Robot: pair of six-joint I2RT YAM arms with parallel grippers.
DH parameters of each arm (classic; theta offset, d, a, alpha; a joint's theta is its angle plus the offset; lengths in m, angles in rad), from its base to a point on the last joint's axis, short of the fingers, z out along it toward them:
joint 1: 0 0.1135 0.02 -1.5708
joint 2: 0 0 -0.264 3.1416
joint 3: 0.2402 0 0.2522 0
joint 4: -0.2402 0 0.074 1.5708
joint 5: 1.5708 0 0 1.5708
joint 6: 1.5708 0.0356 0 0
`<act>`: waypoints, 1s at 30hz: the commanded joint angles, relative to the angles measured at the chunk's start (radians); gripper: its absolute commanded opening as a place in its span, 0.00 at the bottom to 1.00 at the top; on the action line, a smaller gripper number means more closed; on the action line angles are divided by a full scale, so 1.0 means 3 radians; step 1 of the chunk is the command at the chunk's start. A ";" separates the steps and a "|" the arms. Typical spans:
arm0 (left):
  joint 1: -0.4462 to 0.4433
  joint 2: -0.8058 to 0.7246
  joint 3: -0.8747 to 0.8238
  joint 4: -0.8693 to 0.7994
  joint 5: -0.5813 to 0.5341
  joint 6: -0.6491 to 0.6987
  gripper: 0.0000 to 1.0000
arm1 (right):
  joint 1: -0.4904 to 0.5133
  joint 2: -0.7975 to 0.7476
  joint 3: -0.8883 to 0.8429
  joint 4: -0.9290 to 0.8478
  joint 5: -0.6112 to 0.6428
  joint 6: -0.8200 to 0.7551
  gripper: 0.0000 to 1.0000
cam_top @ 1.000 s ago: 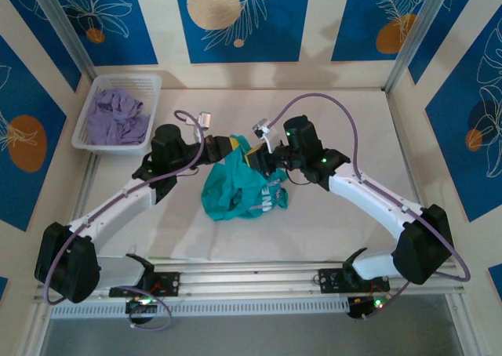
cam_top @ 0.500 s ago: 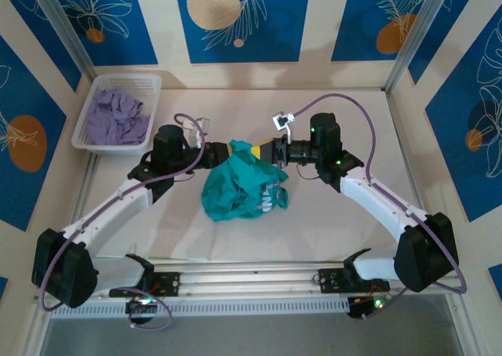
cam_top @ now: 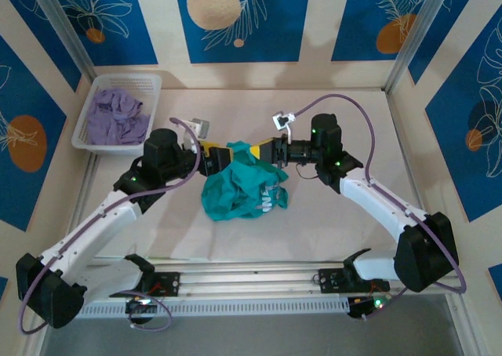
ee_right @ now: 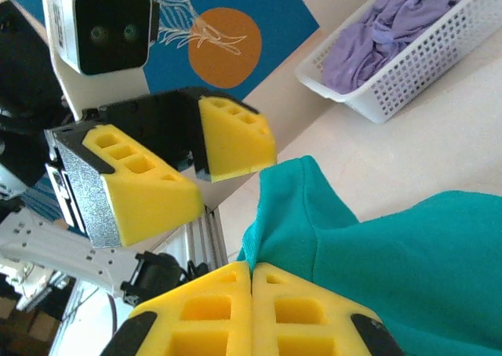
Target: Fold the inside-out t-shirt
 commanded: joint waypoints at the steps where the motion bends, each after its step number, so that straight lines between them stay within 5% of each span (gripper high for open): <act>1: -0.0027 0.0118 0.0232 -0.0205 0.0012 0.0375 0.66 | 0.0036 -0.0059 0.0072 -0.0228 -0.0237 -0.0371 0.00; 6: -0.0028 0.0317 0.0459 -0.0584 0.0192 0.0790 0.68 | 0.0036 -0.0174 0.0125 -0.0612 -0.0333 -0.0773 0.00; 13: -0.0029 0.0486 0.0445 -0.0460 0.0966 0.0611 0.62 | 0.0009 -0.0255 0.0138 -0.0773 -0.0128 -0.0912 0.00; 30: -0.0066 0.0476 0.0324 -0.0293 0.1084 0.0562 0.71 | -0.0123 -0.0275 0.0126 -0.0842 0.0104 -0.0776 0.00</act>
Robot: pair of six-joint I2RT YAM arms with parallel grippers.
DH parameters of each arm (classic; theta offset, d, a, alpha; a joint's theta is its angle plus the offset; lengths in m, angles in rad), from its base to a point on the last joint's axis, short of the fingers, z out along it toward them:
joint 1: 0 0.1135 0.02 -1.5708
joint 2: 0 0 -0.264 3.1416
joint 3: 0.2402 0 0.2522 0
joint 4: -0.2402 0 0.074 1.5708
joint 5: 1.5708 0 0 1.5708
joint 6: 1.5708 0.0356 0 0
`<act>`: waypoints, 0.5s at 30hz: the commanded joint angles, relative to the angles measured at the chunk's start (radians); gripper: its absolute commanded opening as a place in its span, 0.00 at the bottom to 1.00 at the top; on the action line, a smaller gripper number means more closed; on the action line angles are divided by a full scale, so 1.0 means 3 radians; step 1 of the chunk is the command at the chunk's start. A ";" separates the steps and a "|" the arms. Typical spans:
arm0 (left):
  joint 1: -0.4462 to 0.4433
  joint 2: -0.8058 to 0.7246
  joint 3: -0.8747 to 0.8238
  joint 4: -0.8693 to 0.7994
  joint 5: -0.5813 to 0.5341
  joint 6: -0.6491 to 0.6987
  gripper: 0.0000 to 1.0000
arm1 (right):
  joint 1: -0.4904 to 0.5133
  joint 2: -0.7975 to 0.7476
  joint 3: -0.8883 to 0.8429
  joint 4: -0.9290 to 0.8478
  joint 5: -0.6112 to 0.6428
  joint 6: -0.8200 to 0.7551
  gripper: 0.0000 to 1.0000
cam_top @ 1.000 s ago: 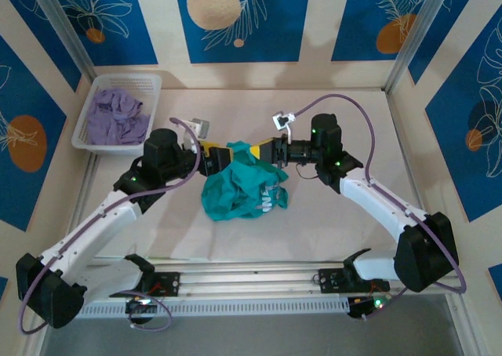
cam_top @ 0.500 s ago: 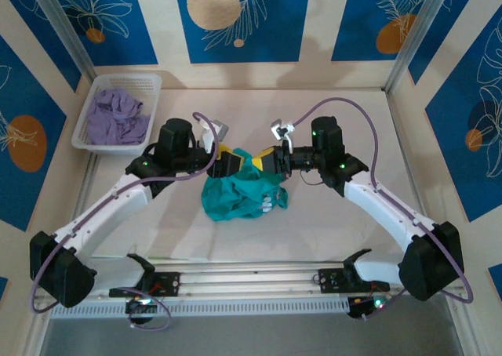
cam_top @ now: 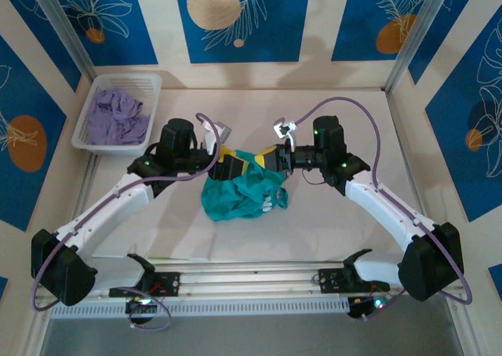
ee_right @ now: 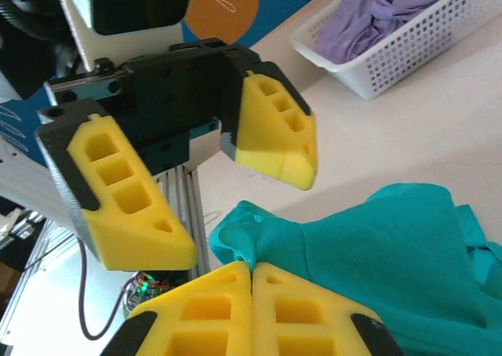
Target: Fold the inside-out t-shirt
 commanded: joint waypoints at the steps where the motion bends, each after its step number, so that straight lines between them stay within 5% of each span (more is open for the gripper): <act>1: -0.0052 -0.0033 -0.0051 0.0117 0.0218 -0.0024 0.71 | -0.0063 -0.0073 0.0074 -0.0052 0.0071 0.0045 0.00; 10: -0.0192 0.0274 0.0051 -0.0067 0.0202 0.0037 0.62 | -0.0076 -0.0142 0.0008 0.0246 -0.0038 0.0224 0.00; 15: -0.0202 0.0335 0.0018 0.0237 0.0452 -0.0122 0.34 | -0.0089 -0.0184 -0.0041 0.0197 0.0057 0.0189 0.00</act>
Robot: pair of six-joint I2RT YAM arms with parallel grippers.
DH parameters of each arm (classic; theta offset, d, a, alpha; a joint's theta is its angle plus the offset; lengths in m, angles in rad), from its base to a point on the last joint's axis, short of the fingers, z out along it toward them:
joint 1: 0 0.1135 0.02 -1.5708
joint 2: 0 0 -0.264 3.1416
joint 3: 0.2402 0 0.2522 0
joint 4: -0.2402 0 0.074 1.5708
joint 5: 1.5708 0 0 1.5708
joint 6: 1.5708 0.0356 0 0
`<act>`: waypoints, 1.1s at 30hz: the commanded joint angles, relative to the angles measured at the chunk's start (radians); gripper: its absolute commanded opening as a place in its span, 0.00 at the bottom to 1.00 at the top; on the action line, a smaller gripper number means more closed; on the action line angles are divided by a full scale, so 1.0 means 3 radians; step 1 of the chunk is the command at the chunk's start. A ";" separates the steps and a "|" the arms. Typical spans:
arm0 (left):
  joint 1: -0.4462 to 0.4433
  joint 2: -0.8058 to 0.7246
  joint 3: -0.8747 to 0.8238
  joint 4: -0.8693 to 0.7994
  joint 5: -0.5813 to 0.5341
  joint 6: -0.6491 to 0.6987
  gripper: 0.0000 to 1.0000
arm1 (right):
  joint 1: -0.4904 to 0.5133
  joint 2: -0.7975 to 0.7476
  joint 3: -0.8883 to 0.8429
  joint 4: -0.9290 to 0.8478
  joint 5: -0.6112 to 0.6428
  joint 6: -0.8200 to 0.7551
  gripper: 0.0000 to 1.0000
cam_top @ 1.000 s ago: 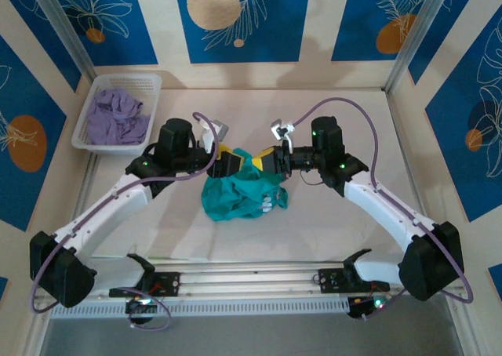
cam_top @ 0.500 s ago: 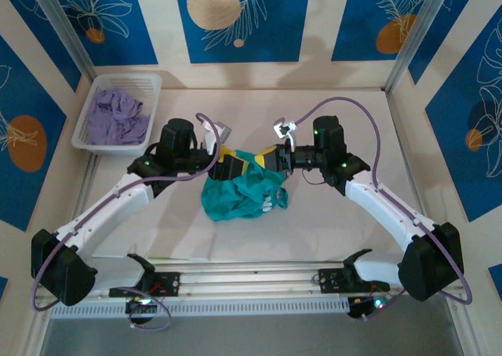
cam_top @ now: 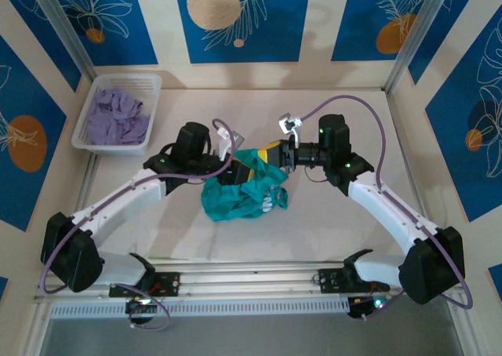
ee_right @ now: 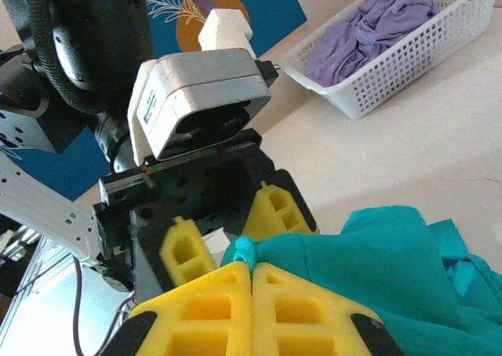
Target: Fold the inside-out t-shirt
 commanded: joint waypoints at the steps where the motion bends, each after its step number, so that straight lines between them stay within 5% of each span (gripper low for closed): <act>1: -0.0028 -0.0007 0.0021 0.0253 0.0274 -0.0083 0.30 | -0.0028 -0.0118 -0.0052 0.0044 0.0052 0.0017 0.00; 4: -0.0025 -0.0048 -0.0022 0.0383 0.0385 -0.0098 0.21 | -0.0044 -0.0148 -0.0075 0.0023 0.0091 0.0011 0.00; 19: -0.0038 -0.0398 -0.0303 0.1187 0.0849 -0.0294 0.11 | -0.0067 -0.0034 -0.0070 0.0023 0.0026 0.0077 0.00; 25: -0.0037 -0.0428 -0.0280 0.0979 0.0649 -0.0144 0.07 | -0.0069 -0.0135 -0.0026 -0.0134 0.0147 -0.0032 0.29; 33: -0.0038 -0.0444 -0.0271 0.0910 0.0539 -0.0098 0.07 | -0.0116 -0.0524 -0.0107 -0.0376 0.0260 -0.0325 0.33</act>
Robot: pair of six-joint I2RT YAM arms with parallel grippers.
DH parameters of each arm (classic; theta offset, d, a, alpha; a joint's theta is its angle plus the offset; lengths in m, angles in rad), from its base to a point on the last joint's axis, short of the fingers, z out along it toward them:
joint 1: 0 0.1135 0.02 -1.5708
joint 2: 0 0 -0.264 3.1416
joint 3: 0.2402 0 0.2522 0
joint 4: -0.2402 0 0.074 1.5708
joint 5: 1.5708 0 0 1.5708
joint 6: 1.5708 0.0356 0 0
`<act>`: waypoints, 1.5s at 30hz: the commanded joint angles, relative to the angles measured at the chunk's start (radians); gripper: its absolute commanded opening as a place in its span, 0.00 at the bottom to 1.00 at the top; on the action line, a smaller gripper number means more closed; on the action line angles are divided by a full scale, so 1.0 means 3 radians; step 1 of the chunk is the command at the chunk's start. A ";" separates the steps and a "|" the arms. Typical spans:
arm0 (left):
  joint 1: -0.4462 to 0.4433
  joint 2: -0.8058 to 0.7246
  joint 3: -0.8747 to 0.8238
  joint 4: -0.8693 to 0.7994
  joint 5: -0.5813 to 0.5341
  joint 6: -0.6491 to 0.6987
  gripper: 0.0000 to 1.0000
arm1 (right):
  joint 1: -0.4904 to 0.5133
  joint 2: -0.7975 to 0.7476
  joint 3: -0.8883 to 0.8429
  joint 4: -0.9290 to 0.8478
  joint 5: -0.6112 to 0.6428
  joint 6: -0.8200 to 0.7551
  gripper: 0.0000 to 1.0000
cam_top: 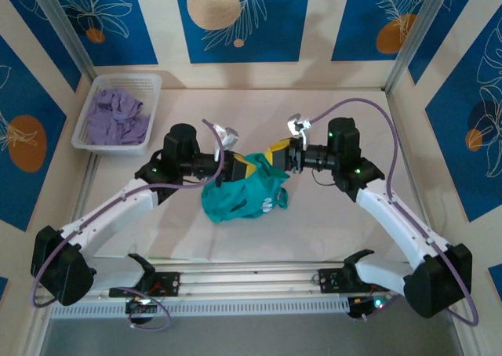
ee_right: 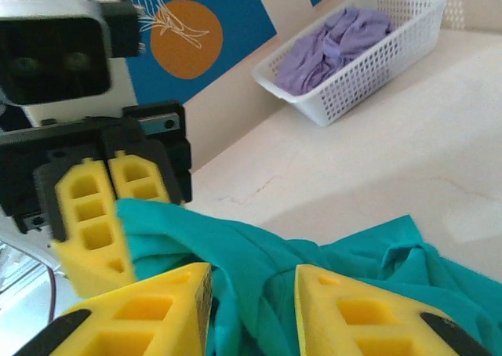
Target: Fold the inside-out t-shirt
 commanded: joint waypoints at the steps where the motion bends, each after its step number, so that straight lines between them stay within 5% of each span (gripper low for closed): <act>1: -0.0028 -0.0090 0.0005 -0.0021 -0.0039 0.0100 0.07 | -0.0025 -0.0207 -0.0085 -0.0090 0.0000 -0.0188 0.33; 8: -0.0030 -0.0078 0.0014 -0.0019 -0.0060 0.0097 0.07 | 0.0078 -0.0257 -0.0161 -0.0082 -0.0409 -0.0289 0.31; 21: -0.0031 -0.0069 -0.0009 0.0037 -0.0047 0.0047 0.07 | 0.0265 -0.0015 -0.0020 -0.0182 -0.0418 -0.0395 0.27; 31: -0.0030 -0.0069 -0.0029 0.0053 -0.0037 0.0039 0.07 | 0.0348 0.0104 0.0028 -0.0056 -0.0390 -0.0326 0.19; 38: -0.0028 -0.0070 -0.0029 0.0055 -0.0040 0.0042 0.08 | 0.0343 0.0103 0.0018 -0.0059 -0.0377 -0.0352 0.01; 45: -0.0033 -0.0073 -0.0029 0.0035 -0.0049 0.0053 0.10 | 0.0303 0.0048 -0.0007 -0.0122 -0.0415 -0.0411 0.00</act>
